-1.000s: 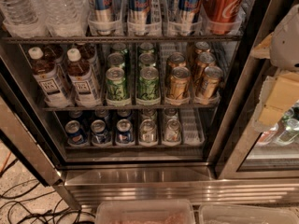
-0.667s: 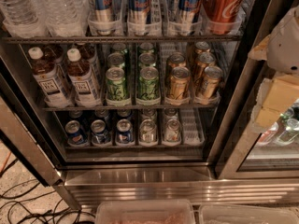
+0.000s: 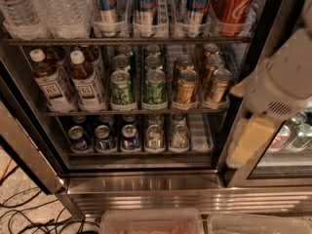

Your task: Pick green can from middle shelf of fridge

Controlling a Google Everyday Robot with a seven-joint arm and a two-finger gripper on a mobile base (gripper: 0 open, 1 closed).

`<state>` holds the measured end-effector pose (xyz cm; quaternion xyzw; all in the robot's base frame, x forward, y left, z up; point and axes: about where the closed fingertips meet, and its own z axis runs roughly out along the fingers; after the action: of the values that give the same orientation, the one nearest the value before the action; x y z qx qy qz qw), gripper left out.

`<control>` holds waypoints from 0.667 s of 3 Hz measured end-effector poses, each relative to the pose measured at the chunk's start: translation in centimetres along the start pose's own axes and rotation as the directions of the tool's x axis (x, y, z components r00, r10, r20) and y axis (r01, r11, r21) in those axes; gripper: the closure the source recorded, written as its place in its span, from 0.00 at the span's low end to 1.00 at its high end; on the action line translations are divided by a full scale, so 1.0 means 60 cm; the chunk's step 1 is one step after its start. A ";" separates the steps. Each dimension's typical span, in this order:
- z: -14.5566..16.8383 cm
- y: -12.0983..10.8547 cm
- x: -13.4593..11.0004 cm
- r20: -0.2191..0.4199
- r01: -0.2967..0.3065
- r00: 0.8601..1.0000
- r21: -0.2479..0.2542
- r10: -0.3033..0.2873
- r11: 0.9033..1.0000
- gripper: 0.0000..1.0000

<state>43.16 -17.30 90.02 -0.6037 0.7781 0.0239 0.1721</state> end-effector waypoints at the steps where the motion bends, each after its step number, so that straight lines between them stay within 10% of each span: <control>1: 0.102 0.050 -0.012 0.132 -0.021 0.991 -0.070 0.031 0.997 0.00; 2: 0.187 0.090 -0.048 0.319 -0.003 0.947 -0.102 0.036 0.995 0.00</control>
Offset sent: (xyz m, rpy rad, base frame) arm -0.0088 0.1308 -0.1373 0.6679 -0.1115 0.1418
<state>41.34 -10.44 79.42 -0.5919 0.7436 0.1623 0.2653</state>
